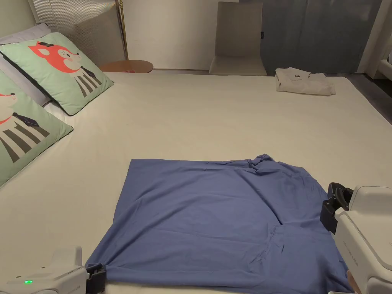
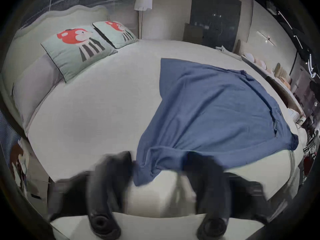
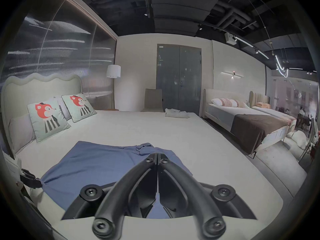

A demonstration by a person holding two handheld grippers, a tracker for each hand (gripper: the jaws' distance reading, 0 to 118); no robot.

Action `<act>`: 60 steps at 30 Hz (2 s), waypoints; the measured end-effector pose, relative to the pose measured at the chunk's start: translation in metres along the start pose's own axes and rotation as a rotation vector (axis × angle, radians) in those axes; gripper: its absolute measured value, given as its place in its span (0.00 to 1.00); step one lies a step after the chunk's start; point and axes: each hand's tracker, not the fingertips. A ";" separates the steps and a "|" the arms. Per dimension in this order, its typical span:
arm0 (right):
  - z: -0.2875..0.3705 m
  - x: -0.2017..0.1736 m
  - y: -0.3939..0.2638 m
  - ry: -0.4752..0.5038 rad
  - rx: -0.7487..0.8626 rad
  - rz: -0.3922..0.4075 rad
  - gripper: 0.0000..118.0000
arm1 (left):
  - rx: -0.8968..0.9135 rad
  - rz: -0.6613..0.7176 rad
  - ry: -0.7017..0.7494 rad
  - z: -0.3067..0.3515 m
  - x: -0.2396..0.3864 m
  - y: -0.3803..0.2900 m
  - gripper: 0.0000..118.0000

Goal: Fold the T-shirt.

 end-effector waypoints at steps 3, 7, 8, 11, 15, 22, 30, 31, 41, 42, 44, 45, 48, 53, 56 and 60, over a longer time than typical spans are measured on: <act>0.000 0.004 -0.006 -0.002 -0.019 -0.003 0.01 | -0.004 -0.040 0.003 -0.005 0.007 -0.007 0.05; -0.001 0.014 -0.024 -0.041 -0.099 -0.025 0.01 | 0.031 -0.015 -0.002 0.001 0.008 -0.005 0.04; -0.001 0.017 -0.031 -0.047 -0.135 -0.031 0.01 | 0.047 -0.003 -0.004 0.004 0.007 -0.004 0.04; -0.002 0.026 -0.056 -0.076 -0.257 -0.035 0.23 | 0.087 0.014 -0.024 0.020 0.017 0.002 0.04; -0.006 0.045 -0.102 -0.082 -0.429 -0.073 0.83 | 0.123 0.010 -0.047 0.031 0.025 0.014 0.04; 0.004 0.053 -0.148 -0.083 -0.571 -0.090 0.83 | 0.156 -0.008 -0.067 0.035 0.042 0.029 0.04; 0.012 0.051 -0.144 -0.048 -0.522 -0.098 0.09 | 0.146 0.007 -0.053 0.031 0.039 0.029 0.04; 0.014 0.052 -0.138 -0.044 -0.503 -0.096 0.09 | 0.152 0.016 -0.049 0.032 0.037 0.029 0.04; -0.034 0.057 -0.063 -0.025 -0.342 -0.107 0.09 | 0.259 0.071 -0.039 0.027 0.024 0.087 0.04; -0.043 0.057 -0.058 -0.023 -0.334 -0.102 0.09 | 0.265 0.068 -0.037 0.021 0.025 0.095 0.04; -0.064 0.055 -0.049 -0.022 -0.321 -0.080 0.09 | 0.273 0.069 -0.033 0.009 0.027 0.108 0.04; -0.074 0.055 -0.046 -0.026 -0.320 -0.069 0.09 | 0.270 0.070 -0.036 0.002 0.027 0.114 0.04; -0.108 0.053 -0.041 -0.027 -0.337 -0.057 0.09 | 0.257 0.072 -0.028 -0.025 0.030 0.132 0.04; -0.168 0.050 -0.044 -0.039 -0.419 -0.009 0.09 | 0.201 0.043 0.002 -0.074 0.038 0.154 0.04; -0.200 0.049 -0.051 -0.037 -0.480 0.011 0.09 | 0.168 0.016 0.024 -0.099 0.043 0.164 0.04; -0.234 0.053 -0.066 -0.040 -0.582 -0.026 0.09 | 0.116 -0.043 0.050 -0.126 0.048 0.167 0.04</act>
